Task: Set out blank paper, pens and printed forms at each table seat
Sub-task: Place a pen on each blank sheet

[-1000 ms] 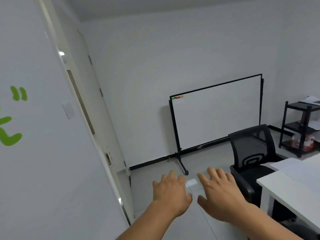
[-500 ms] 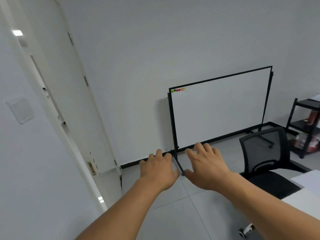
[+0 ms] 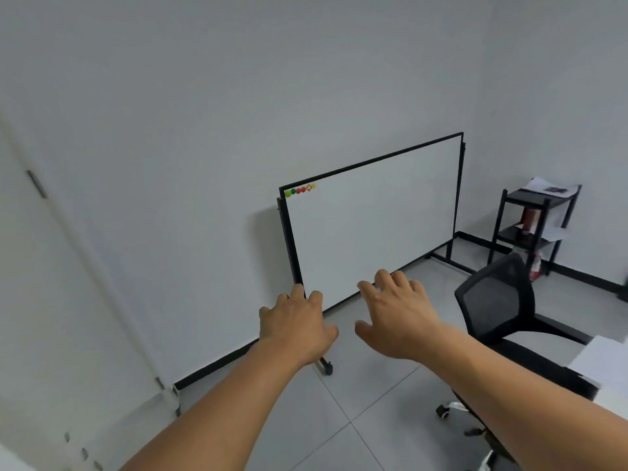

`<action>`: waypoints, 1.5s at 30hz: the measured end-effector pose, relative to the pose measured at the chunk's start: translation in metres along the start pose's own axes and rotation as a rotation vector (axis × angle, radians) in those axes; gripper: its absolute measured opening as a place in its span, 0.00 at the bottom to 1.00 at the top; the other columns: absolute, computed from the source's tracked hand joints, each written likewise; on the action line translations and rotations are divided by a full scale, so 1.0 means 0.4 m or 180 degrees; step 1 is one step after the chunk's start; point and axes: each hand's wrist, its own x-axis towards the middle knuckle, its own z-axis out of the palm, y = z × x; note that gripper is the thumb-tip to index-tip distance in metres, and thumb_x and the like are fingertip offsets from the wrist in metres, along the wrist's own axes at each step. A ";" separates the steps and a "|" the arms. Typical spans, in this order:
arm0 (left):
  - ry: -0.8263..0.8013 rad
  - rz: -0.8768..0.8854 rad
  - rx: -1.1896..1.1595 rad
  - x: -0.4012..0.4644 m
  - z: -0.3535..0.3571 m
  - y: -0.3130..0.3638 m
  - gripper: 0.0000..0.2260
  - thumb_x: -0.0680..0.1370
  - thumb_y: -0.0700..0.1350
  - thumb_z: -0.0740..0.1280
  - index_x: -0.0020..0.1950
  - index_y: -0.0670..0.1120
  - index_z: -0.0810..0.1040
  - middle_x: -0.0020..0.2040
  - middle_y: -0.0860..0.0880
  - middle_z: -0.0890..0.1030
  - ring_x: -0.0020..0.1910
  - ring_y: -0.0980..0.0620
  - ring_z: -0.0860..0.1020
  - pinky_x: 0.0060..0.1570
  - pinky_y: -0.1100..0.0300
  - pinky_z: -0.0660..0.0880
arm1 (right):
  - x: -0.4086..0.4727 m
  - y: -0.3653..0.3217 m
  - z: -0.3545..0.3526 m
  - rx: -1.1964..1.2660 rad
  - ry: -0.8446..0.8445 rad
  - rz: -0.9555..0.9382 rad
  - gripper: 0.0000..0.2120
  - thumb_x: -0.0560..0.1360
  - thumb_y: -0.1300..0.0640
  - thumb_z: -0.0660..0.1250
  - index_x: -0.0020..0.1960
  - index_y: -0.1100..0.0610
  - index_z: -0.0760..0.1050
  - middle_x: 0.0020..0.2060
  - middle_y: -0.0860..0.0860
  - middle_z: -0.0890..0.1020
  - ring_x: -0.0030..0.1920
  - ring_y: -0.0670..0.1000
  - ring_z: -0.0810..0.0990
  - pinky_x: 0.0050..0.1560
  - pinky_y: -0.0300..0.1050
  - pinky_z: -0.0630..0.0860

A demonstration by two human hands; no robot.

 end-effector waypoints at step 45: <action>0.0043 0.2305 0.0192 2.237 -0.055 0.692 0.30 0.84 0.66 0.60 0.83 0.55 0.66 0.79 0.49 0.69 0.73 0.43 0.74 0.65 0.44 0.74 | 1.575 1.182 0.169 -0.0223 0.0027 0.2231 0.29 0.80 0.35 0.61 0.74 0.51 0.69 0.67 0.55 0.74 0.69 0.61 0.72 0.72 0.62 0.68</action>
